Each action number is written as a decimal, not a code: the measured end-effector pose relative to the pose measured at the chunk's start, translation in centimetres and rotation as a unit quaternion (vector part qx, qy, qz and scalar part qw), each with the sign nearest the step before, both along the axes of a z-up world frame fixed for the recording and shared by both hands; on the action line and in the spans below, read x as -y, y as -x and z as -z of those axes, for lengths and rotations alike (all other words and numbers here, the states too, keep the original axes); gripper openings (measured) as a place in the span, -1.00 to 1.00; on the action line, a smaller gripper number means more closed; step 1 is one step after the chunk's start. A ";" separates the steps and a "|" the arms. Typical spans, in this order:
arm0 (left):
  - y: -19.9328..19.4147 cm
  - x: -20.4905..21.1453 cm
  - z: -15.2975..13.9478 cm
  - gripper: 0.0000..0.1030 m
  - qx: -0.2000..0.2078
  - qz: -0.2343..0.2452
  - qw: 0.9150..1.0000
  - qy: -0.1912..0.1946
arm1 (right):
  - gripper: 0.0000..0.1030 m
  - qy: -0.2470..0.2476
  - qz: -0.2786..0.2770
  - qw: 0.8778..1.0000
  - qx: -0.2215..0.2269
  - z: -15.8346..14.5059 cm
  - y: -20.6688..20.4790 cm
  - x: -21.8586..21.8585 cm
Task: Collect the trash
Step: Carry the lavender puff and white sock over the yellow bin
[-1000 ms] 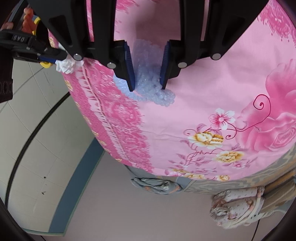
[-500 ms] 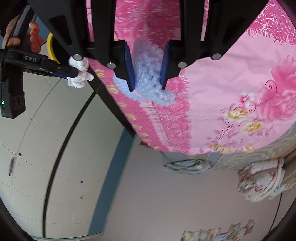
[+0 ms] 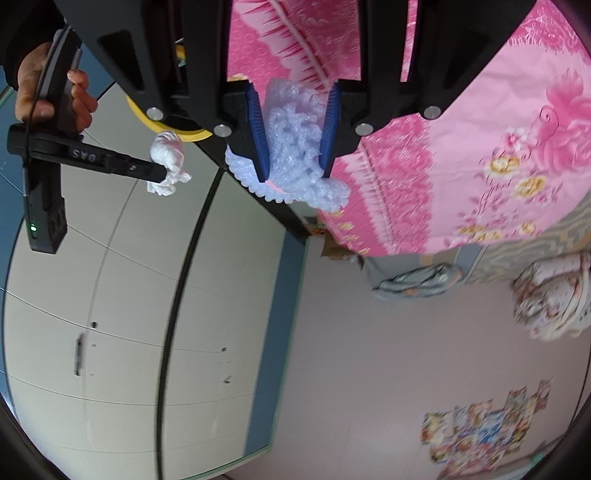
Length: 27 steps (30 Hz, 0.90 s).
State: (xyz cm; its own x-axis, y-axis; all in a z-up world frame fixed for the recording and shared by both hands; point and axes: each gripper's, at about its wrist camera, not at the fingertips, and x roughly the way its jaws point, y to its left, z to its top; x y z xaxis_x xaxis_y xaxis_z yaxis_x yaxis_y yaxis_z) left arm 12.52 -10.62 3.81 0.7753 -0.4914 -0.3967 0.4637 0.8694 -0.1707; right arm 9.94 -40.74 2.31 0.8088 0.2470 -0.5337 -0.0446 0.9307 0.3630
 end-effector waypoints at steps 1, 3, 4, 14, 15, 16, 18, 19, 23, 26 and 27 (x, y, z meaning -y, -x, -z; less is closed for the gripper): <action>0.3 0.6 -0.4 -0.50 0.005 0.006 1.000 0.000 | -0.49 -0.001 0.006 1.000 0.003 -0.3 0.3 0.7; 1.0 2.0 -1.3 -0.50 0.022 0.013 1.000 -0.006 | -0.49 -0.002 0.023 1.000 0.012 -1.0 1.1 2.3; 1.4 2.6 -1.7 -0.50 0.028 0.015 0.999 -0.010 | -0.49 -0.003 0.027 1.000 0.014 -1.2 1.3 2.8; 2.7 8.3 -4.7 -0.50 0.067 0.060 0.996 -0.026 | -0.49 0.002 0.093 0.995 0.047 -4.1 4.5 9.0; 2.7 8.9 -4.8 -0.50 0.069 0.066 0.995 -0.027 | -0.49 0.005 0.098 0.994 0.048 -4.2 4.9 9.4; 2.6 9.4 -4.8 -0.50 0.069 0.070 0.995 -0.028 | -0.49 0.008 0.105 0.993 0.049 -4.3 5.3 10.1; 2.4 10.5 -4.7 -0.50 0.066 0.081 0.994 -0.028 | -0.49 0.011 0.114 0.992 0.049 -4.1 5.7 10.8; 2.3 11.1 -4.5 -0.50 0.063 0.086 0.994 -0.029 | -0.49 0.010 0.120 0.992 0.046 -3.8 5.9 11.4; 1.4 13.2 -3.1 -0.50 0.045 0.104 0.993 -0.033 | -0.49 0.005 0.141 0.989 0.035 -2.4 6.2 13.3; 0.4 14.7 -1.8 -0.50 0.028 0.116 0.992 -0.033 | -0.49 0.000 0.158 0.987 0.026 -0.8 6.1 14.4; -0.1 15.3 -1.3 -0.50 0.022 0.121 0.992 -0.034 | -0.49 0.000 0.164 0.986 0.023 -0.2 6.0 14.9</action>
State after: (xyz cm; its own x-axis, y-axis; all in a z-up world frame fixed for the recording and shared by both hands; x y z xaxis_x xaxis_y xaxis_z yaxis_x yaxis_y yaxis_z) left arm 12.58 -25.94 5.06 0.6561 -0.6383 -0.4027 0.6652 0.7411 -0.0909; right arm 3.93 -55.63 2.55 0.8688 -0.0326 -0.4941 0.2427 0.8978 0.3674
